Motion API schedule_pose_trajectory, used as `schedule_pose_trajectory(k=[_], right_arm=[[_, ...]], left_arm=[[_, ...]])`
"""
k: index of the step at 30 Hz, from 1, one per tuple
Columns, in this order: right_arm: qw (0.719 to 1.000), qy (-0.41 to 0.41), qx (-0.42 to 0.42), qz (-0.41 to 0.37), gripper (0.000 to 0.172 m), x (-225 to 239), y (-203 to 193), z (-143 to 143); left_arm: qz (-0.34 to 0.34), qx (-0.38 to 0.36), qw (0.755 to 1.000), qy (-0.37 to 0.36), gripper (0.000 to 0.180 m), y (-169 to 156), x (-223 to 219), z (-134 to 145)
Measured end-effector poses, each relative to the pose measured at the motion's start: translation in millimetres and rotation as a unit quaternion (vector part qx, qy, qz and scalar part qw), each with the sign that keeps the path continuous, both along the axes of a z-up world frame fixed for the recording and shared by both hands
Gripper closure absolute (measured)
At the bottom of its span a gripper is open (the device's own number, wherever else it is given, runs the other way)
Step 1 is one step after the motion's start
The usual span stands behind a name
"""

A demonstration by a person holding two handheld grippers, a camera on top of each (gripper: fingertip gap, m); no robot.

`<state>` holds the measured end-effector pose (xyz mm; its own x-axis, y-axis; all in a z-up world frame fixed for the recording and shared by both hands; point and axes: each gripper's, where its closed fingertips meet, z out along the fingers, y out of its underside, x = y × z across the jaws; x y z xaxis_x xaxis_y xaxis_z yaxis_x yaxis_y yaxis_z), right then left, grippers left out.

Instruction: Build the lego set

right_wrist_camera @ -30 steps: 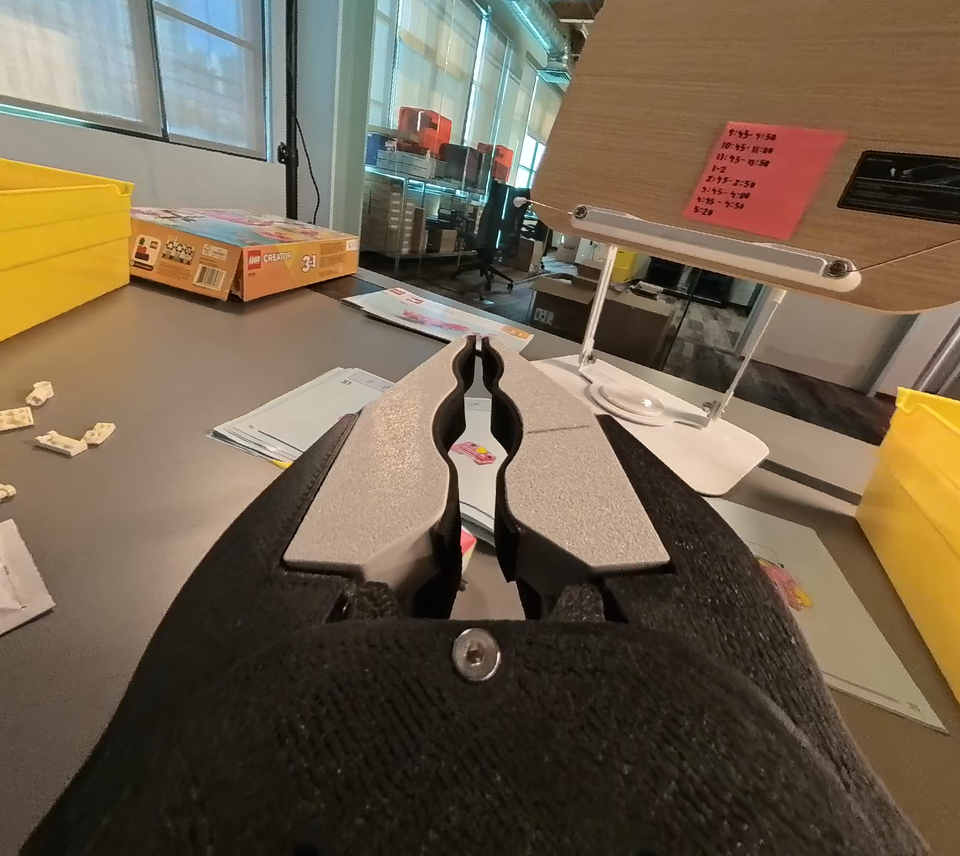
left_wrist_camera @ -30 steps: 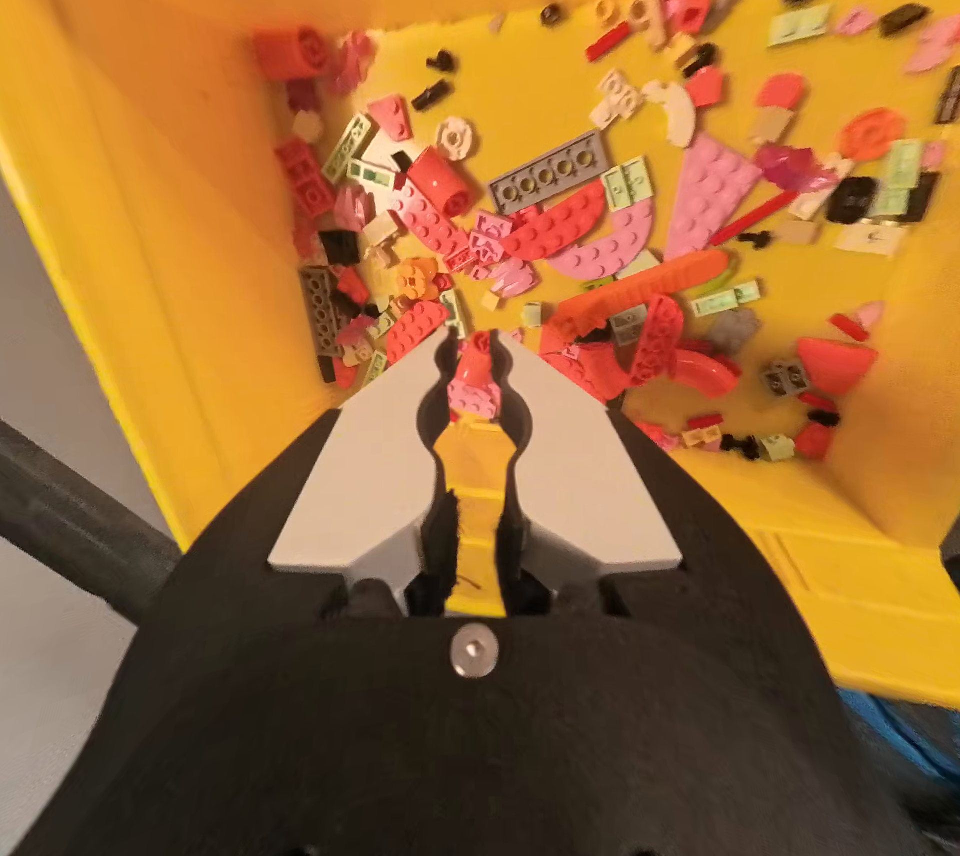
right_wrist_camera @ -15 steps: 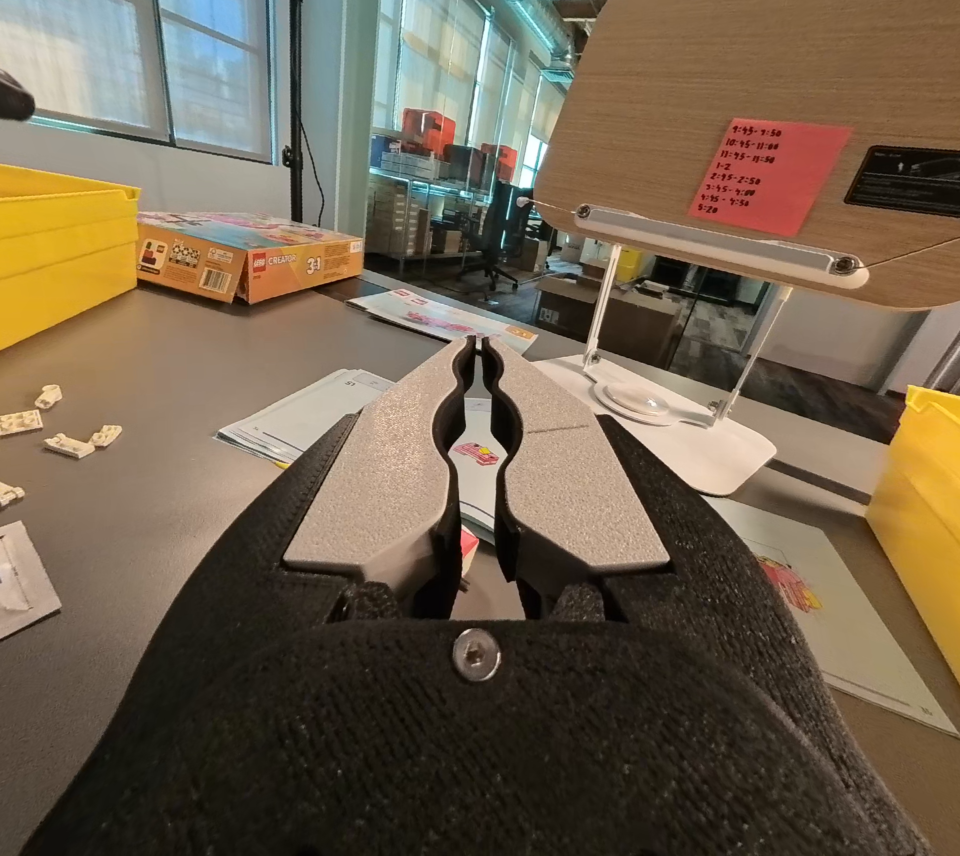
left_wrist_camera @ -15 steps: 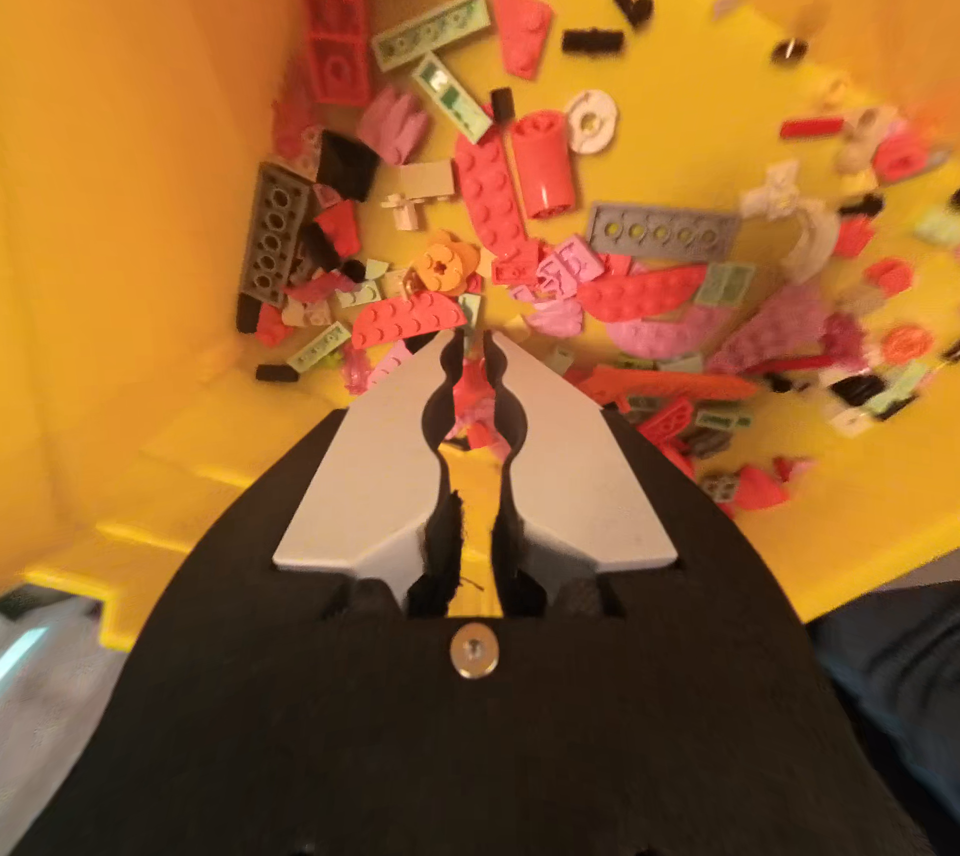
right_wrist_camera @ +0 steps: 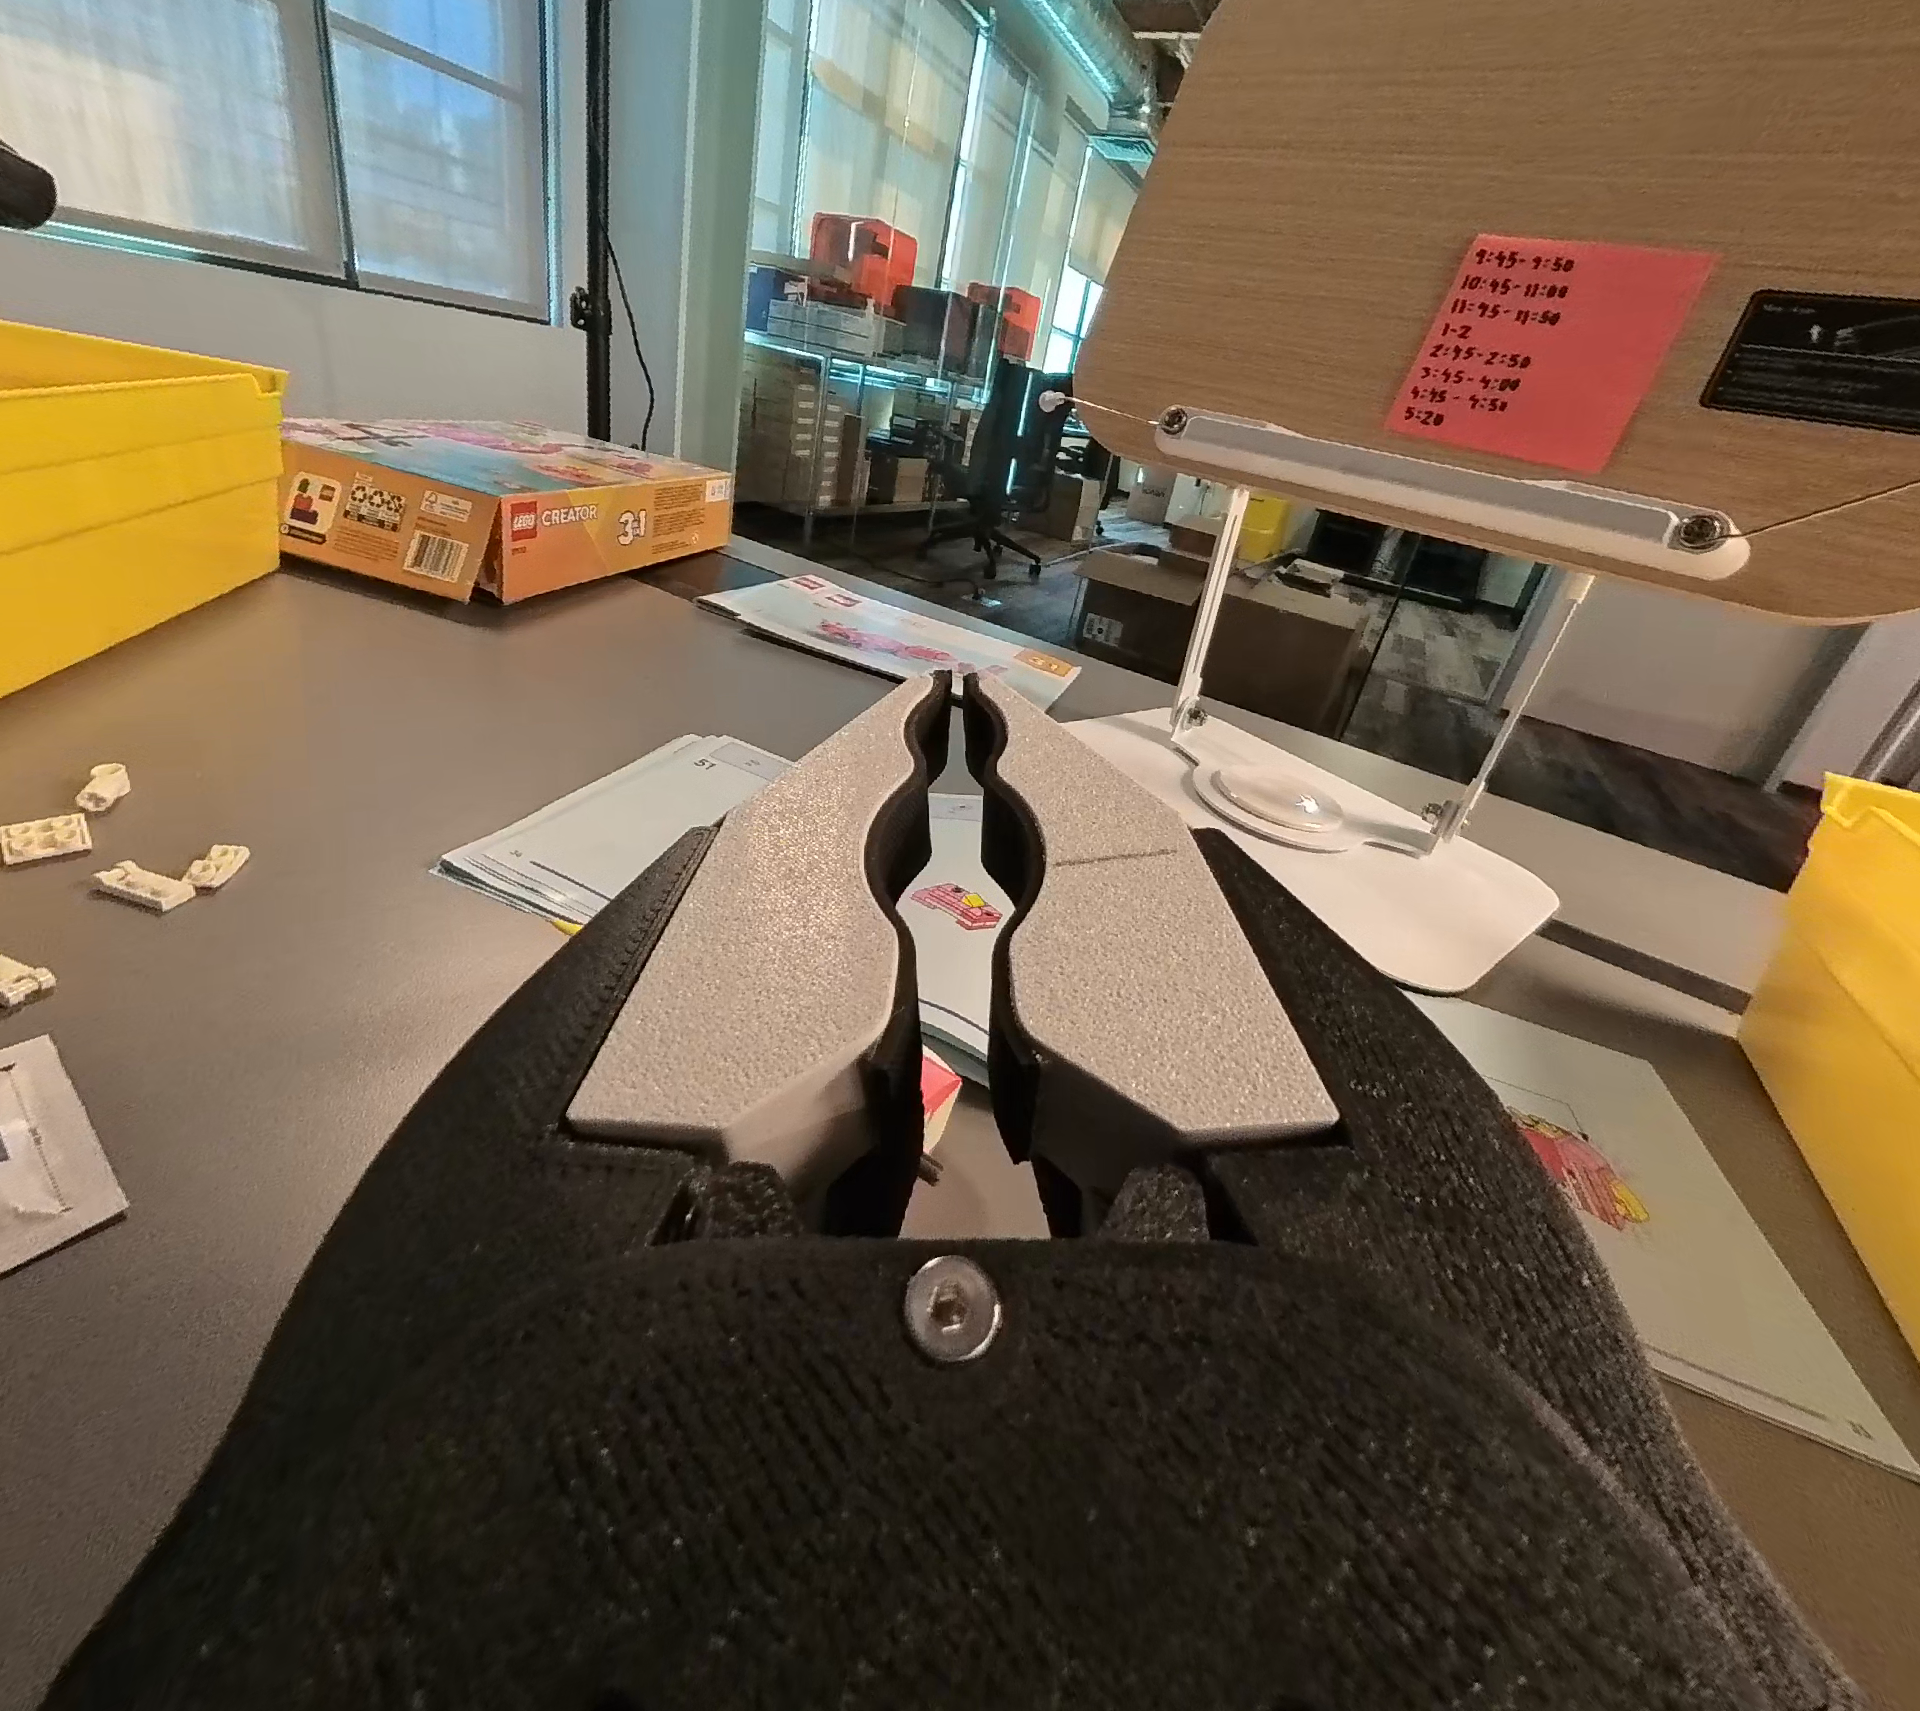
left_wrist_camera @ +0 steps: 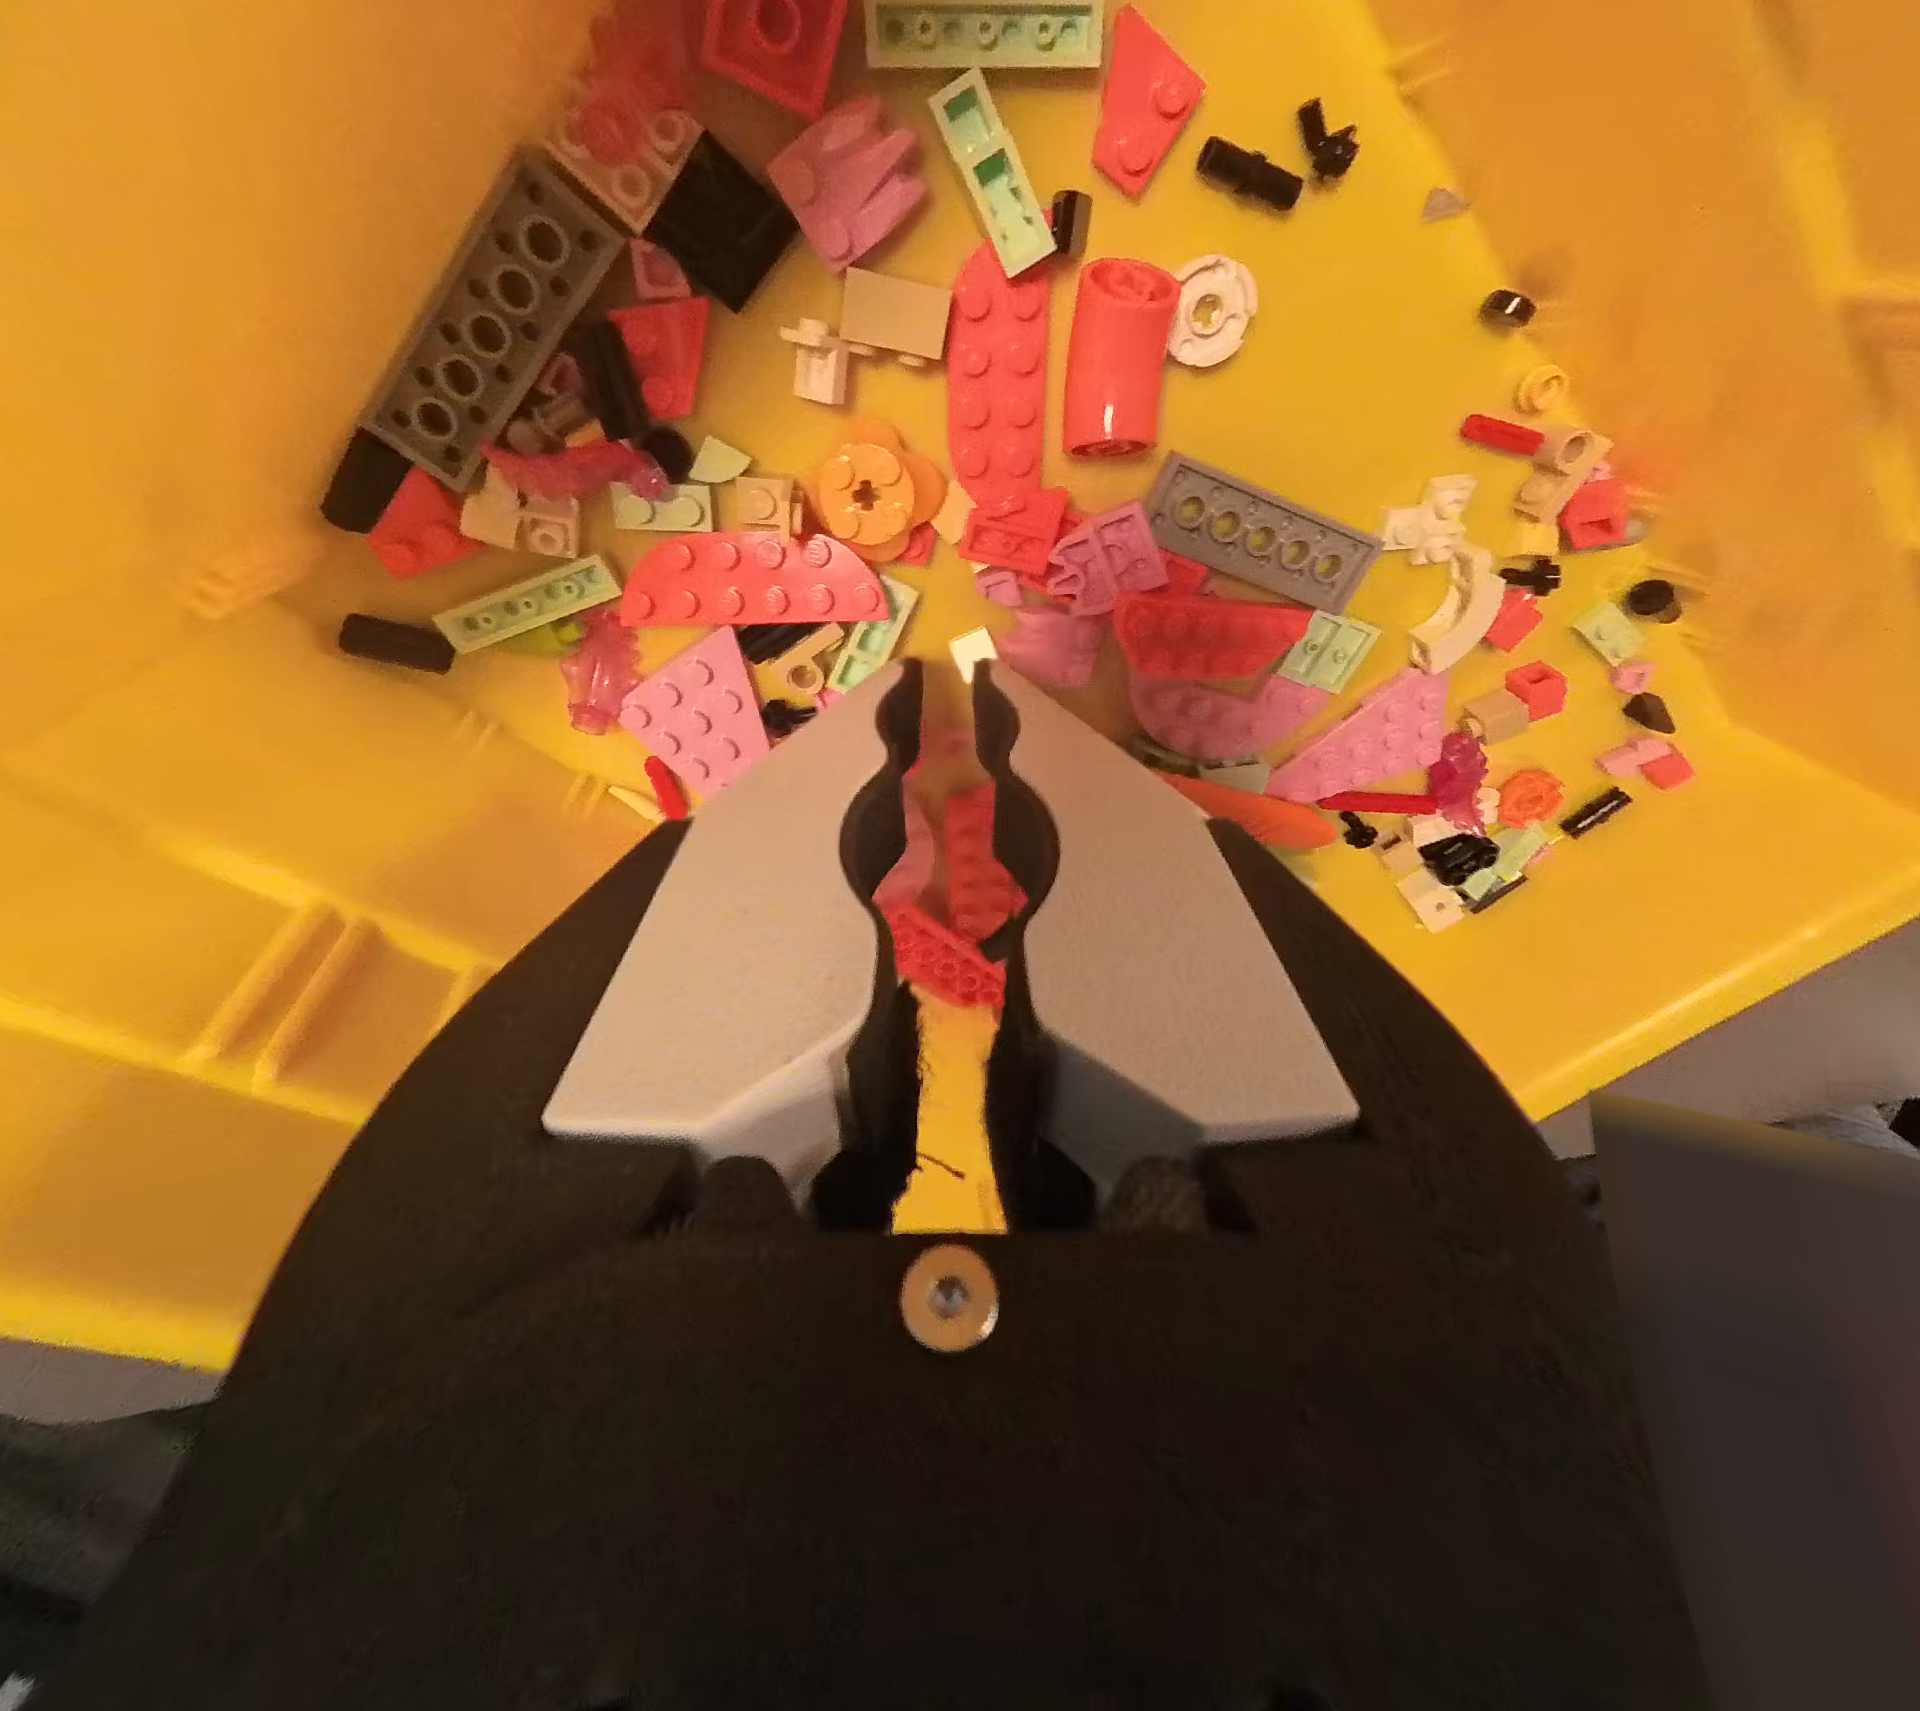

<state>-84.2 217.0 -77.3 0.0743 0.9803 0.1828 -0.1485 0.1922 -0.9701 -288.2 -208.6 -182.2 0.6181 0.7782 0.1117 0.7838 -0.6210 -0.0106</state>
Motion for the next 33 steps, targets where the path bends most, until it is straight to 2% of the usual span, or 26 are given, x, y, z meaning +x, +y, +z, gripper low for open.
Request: schedule_pose_trajectory(k=[13,22,33], right_arm=[[1.000,-0.001,0.000,0.002,0.171,-0.6,-0.7,-0.3],[1.000,-0.001,0.001,0.003,0.171,-0.9,-1.3,-0.3],[1.000,-0.001,-0.001,0.004,0.172,-1.1,-1.4,-0.3]], left_arm=[[0.013,0.006,1.000,-0.010,0.167,2.4,-0.1,-6.3],[0.007,-0.007,1.000,-0.009,0.172,-1.1,2.3,-8.0],[-0.023,-0.016,1.000,0.005,0.174,-3.8,4.2,-5.9]])
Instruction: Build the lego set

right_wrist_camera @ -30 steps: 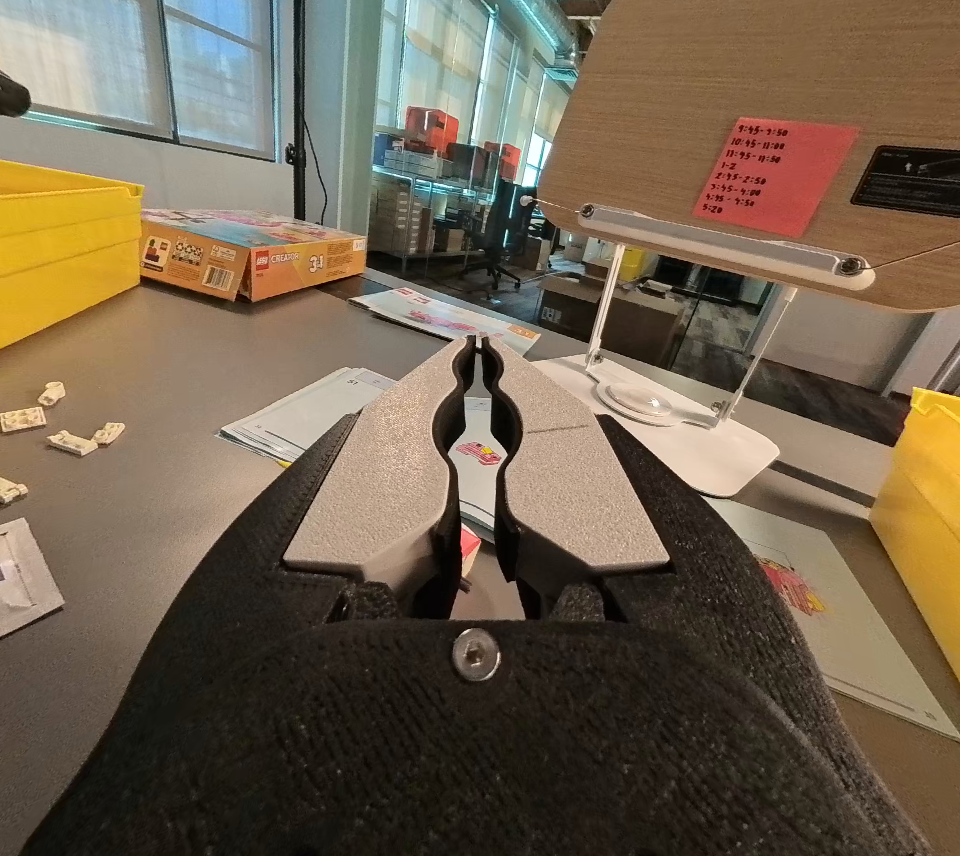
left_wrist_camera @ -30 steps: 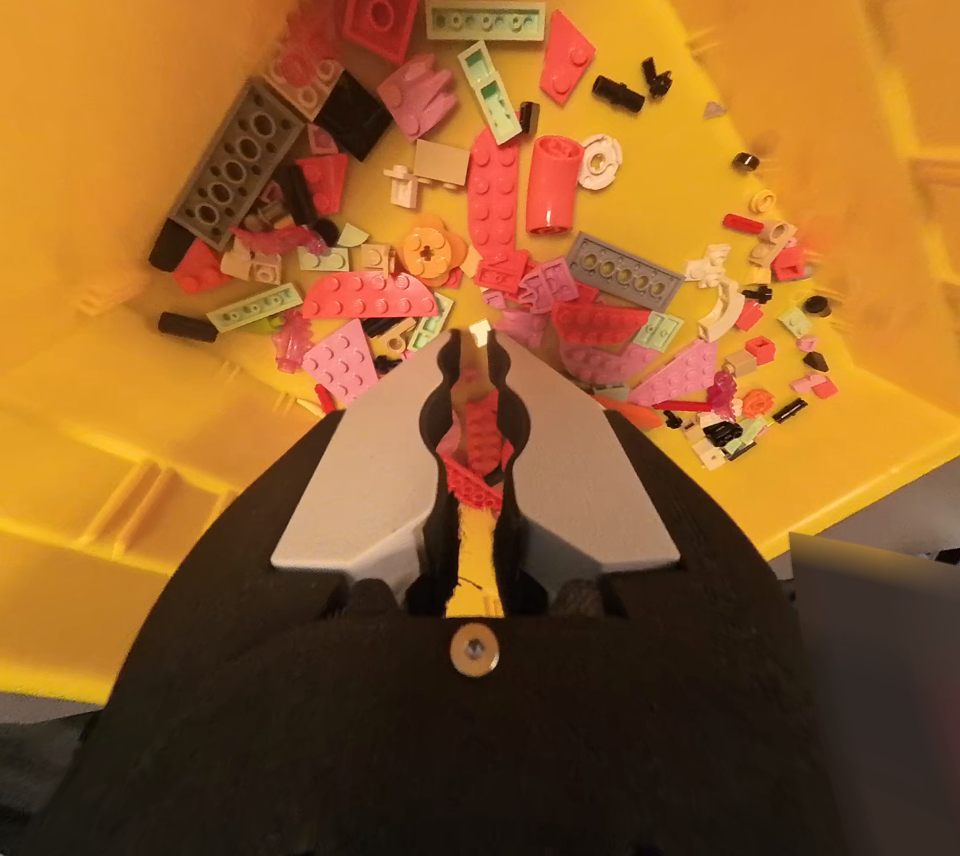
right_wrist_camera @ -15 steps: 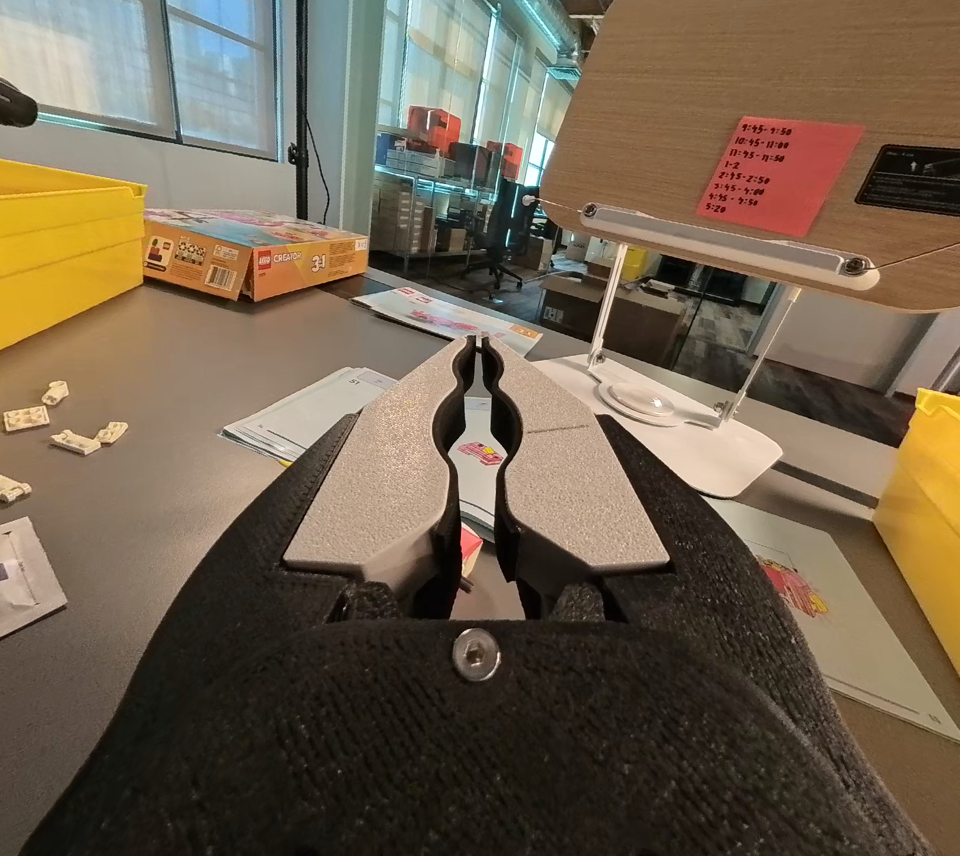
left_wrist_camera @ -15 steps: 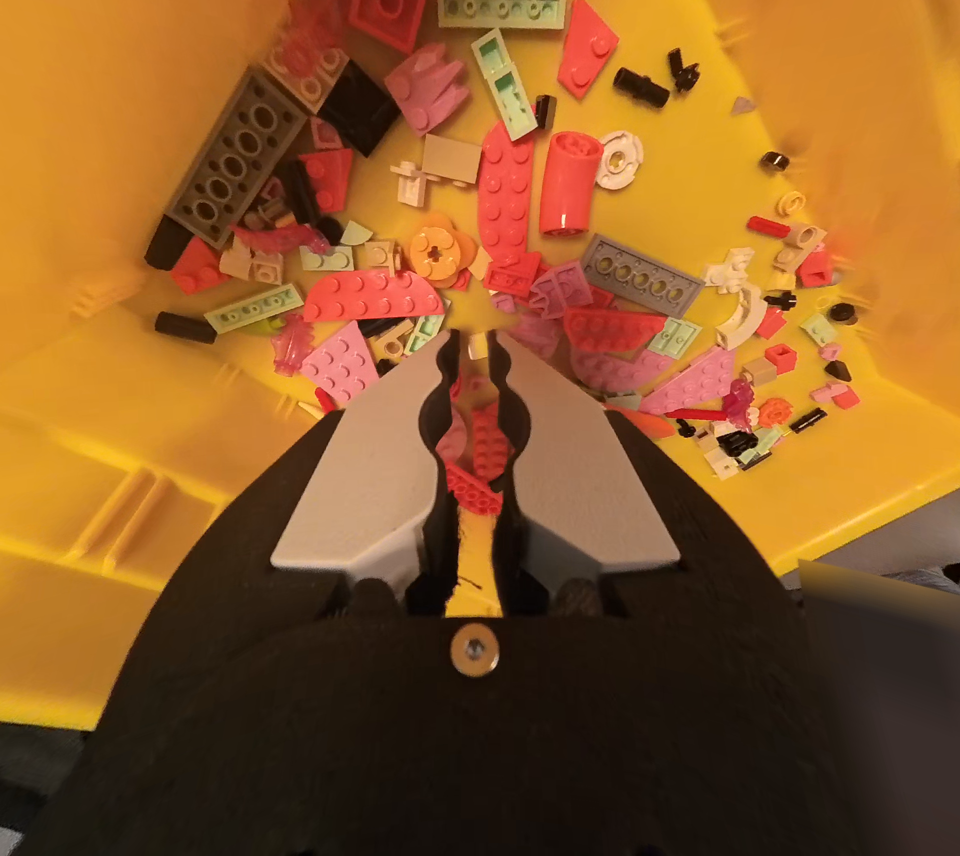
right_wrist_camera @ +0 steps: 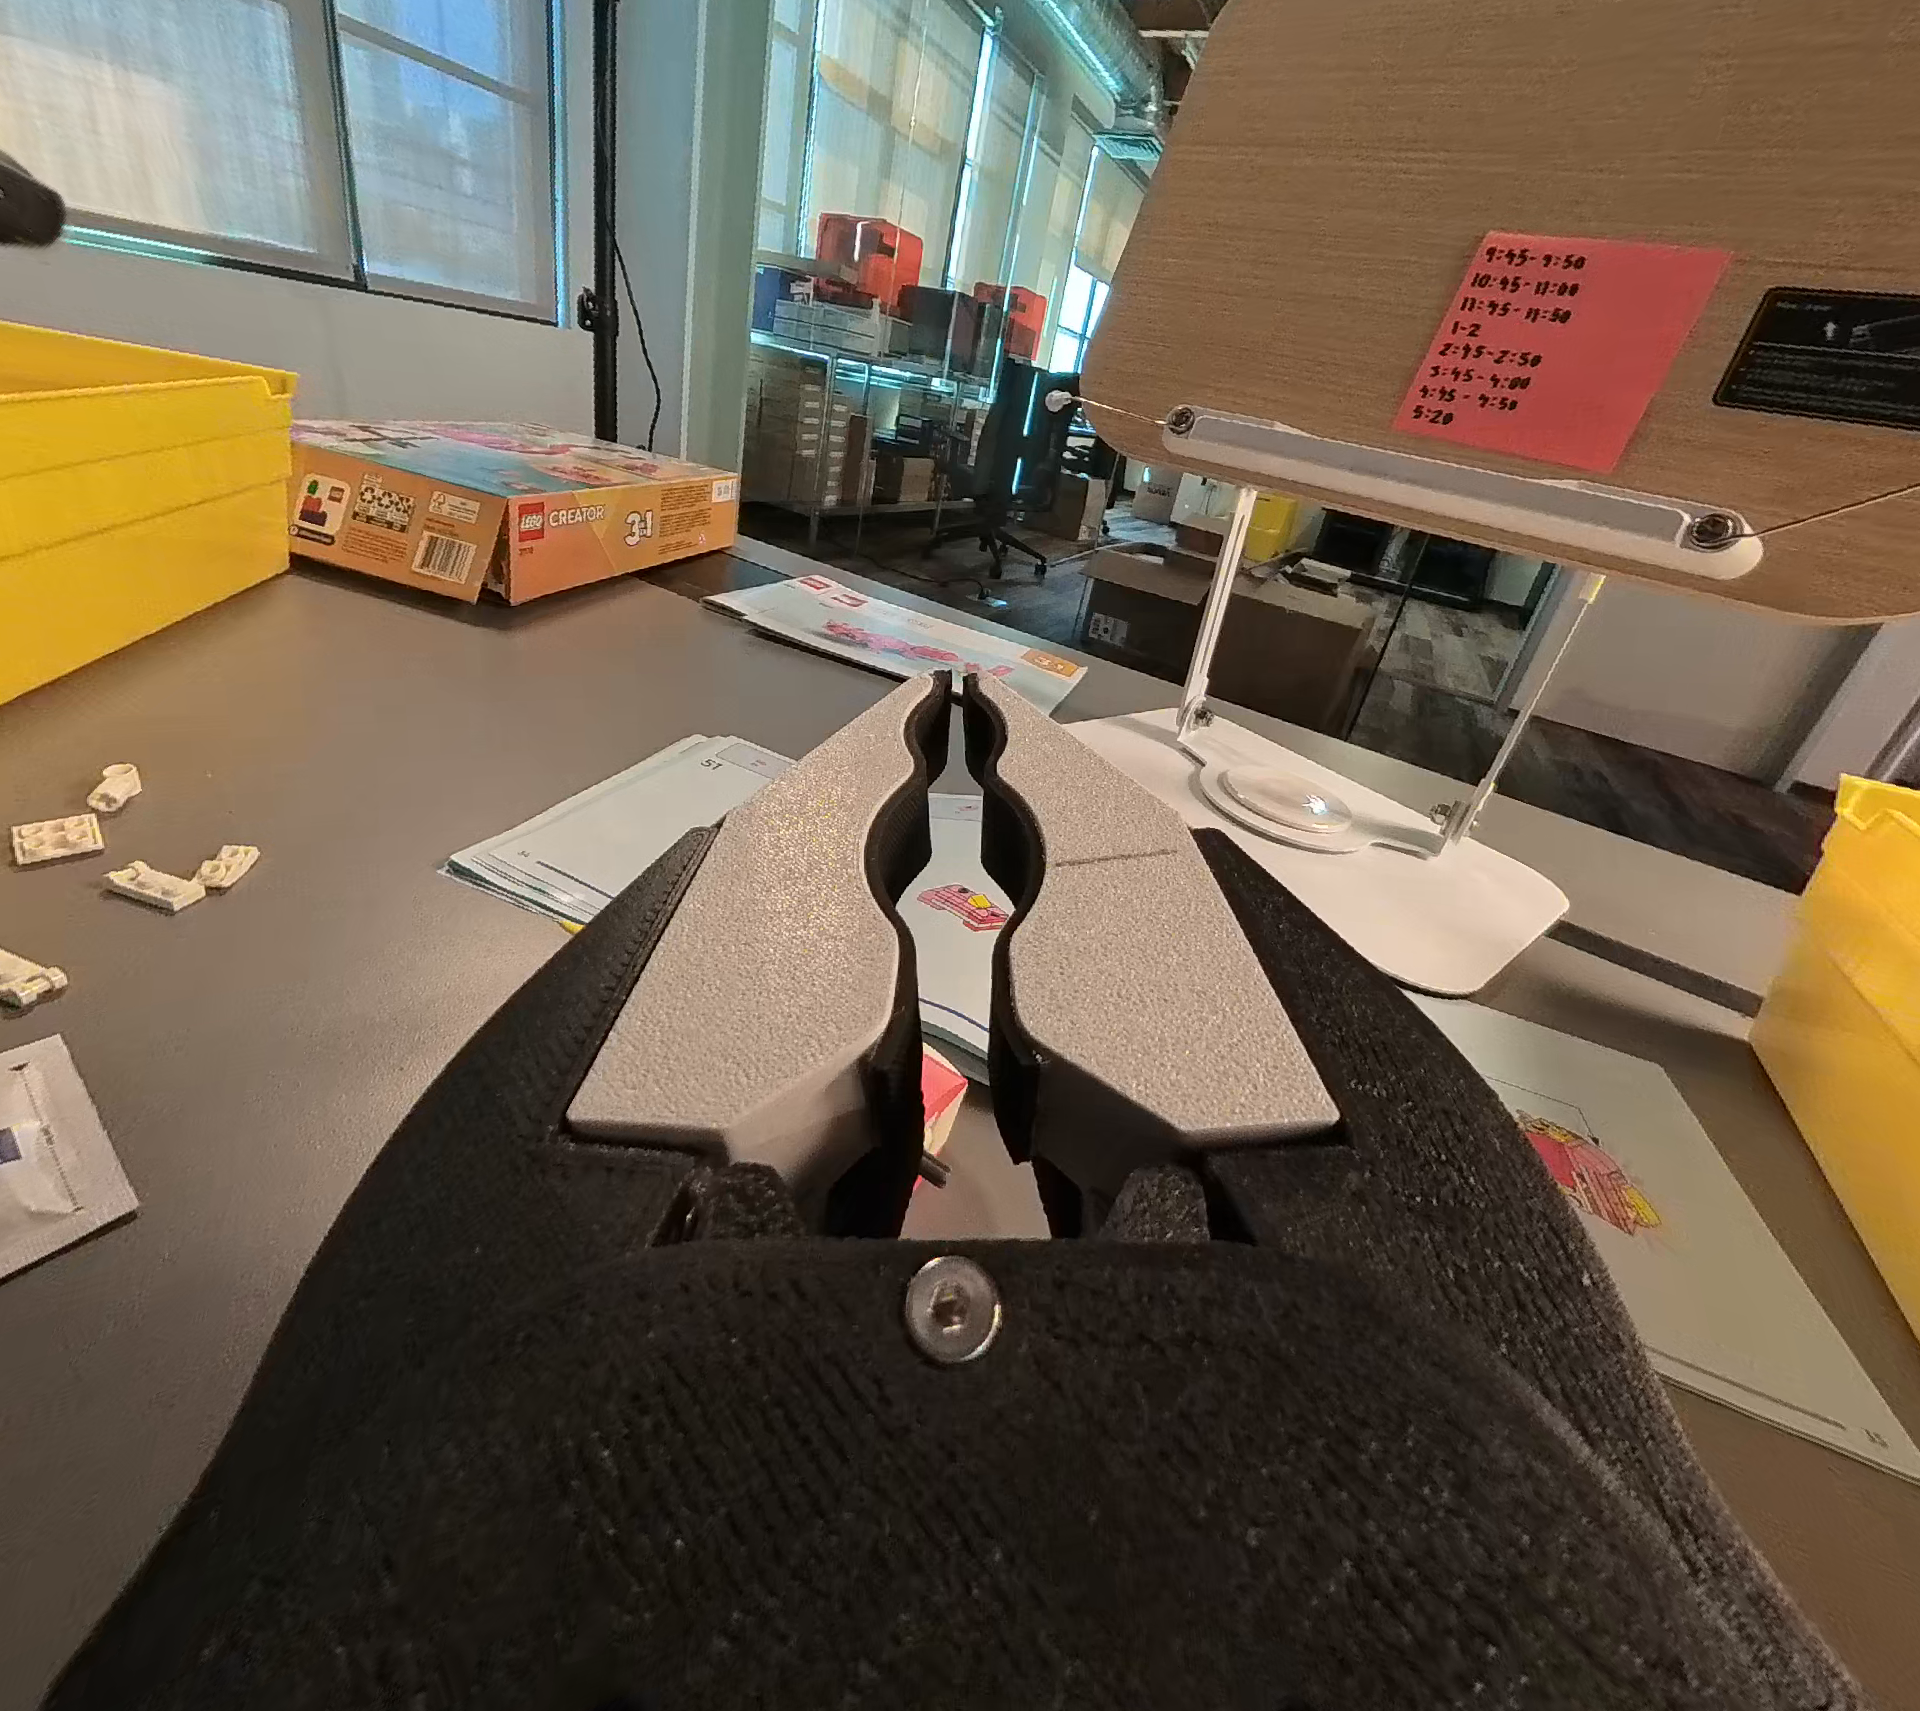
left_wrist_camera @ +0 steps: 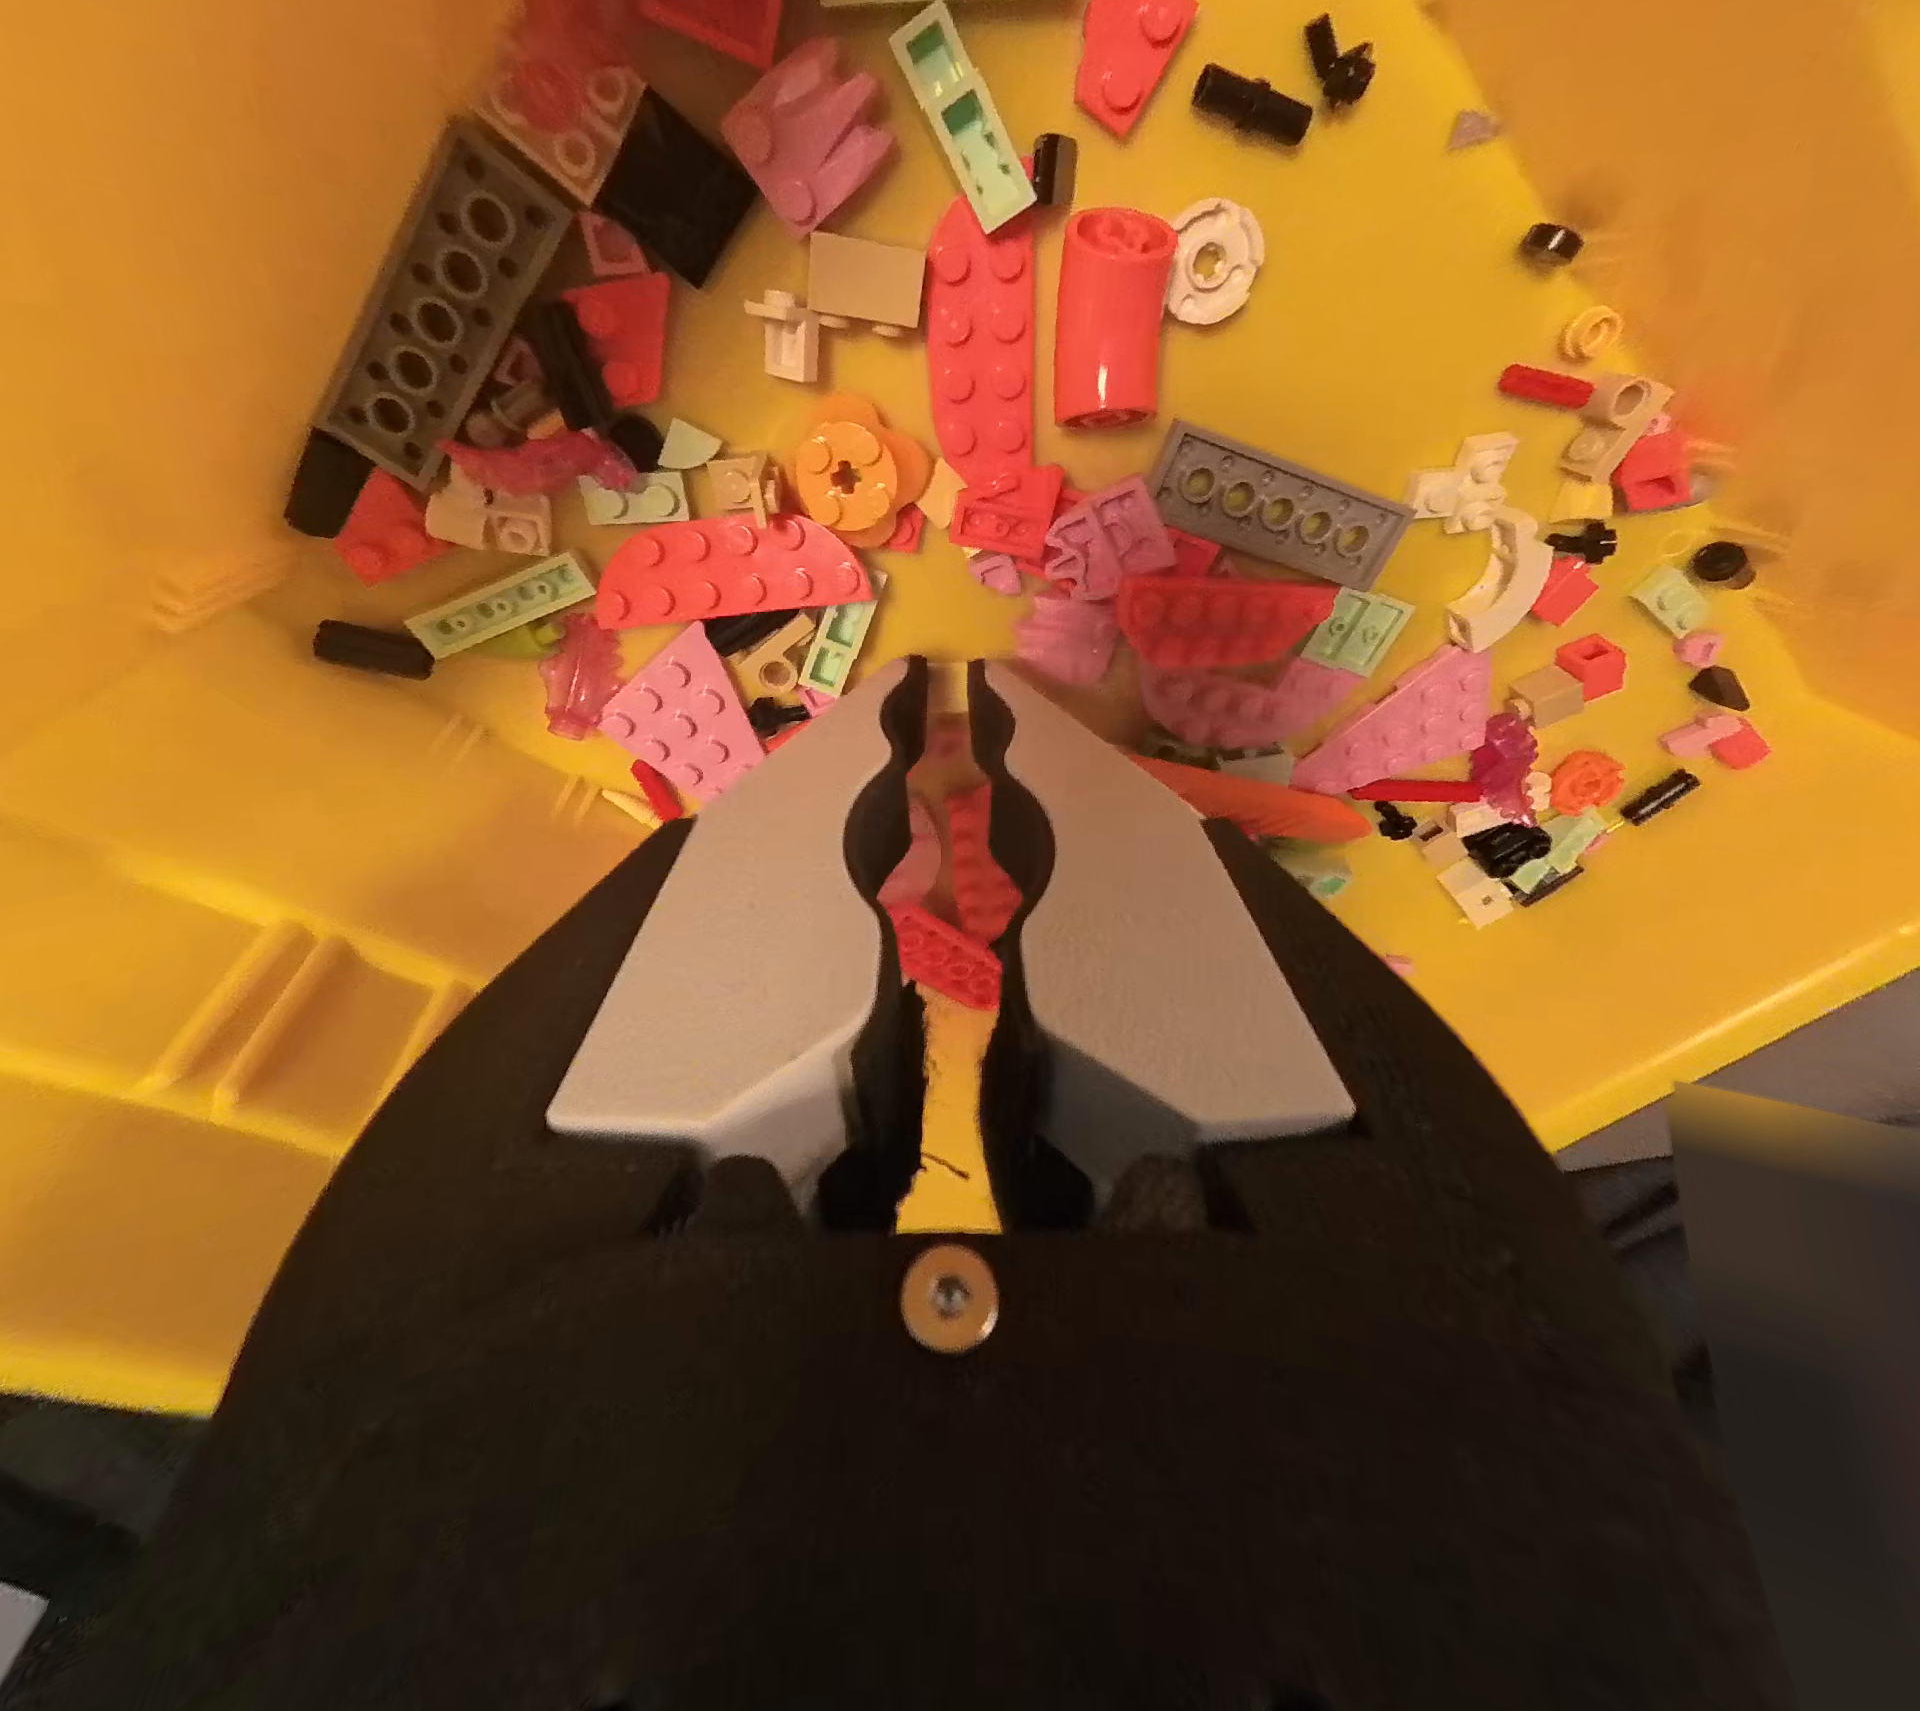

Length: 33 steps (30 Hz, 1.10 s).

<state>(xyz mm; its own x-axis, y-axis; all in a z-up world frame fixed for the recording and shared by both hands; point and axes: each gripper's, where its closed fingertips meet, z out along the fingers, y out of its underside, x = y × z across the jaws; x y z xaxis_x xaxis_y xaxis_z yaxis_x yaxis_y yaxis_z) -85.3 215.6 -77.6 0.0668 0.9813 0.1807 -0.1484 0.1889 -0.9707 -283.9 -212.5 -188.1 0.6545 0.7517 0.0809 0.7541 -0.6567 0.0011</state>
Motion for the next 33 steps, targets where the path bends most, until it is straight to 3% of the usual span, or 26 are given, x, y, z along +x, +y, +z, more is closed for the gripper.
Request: schedule_pose_trajectory(k=[4,7,11,14,18,24,33], right_arm=[[1.000,0.003,-0.004,-0.001,0.172,1,1,1],[1.000,0.006,-0.006,-0.004,0.171,2,2,1],[1.000,0.009,-0.010,-0.008,0.171,2,5,2],[1.000,0.014,-0.012,-0.019,0.171,4,8,4],[0.997,0.043,-0.007,-0.057,0.171,13,22,13],[0.993,0.059,-0.012,-0.106,0.171,28,58,18],[0.991,0.054,-0.024,-0.121,0.171,34,92,15]], left_arm=[[-0.012,0.015,0.999,0.049,0.174,2,-4,22],[-0.037,0.054,0.990,0.126,0.174,15,0,66],[-0.125,0.183,0.957,0.186,0.174,77,61,136],[-0.228,0.207,0.928,0.210,0.174,122,123,155],[-0.356,0.238,0.892,0.146,0.174,189,215,129],[-0.442,0.240,0.862,0.055,0.174,274,291,65],[-0.496,0.129,0.858,0.033,0.174,318,287,9]])
